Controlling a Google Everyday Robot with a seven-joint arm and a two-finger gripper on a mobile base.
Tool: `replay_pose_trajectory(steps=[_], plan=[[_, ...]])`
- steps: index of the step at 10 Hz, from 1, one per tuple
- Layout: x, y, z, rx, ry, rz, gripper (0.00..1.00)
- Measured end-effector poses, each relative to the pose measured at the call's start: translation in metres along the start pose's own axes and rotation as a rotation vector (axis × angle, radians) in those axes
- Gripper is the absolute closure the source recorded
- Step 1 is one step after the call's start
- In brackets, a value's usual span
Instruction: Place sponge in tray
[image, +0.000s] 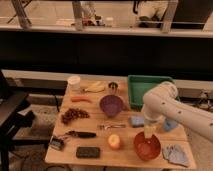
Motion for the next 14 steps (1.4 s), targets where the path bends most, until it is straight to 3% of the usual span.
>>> replay_pose_trajectory(steps=[2, 5, 7, 10, 14], plan=[[-0.001, -0.005, -0.011, 0.009, 0.031, 0.001, 0.2], [-0.006, -0.015, -0.013, 0.011, 0.03, -0.001, 0.2], [-0.004, -0.02, -0.014, 0.016, 0.008, 0.0, 0.2], [0.003, -0.035, -0.021, 0.068, -0.046, -0.001, 0.2], [0.014, -0.055, -0.017, 0.109, -0.09, -0.015, 0.2]])
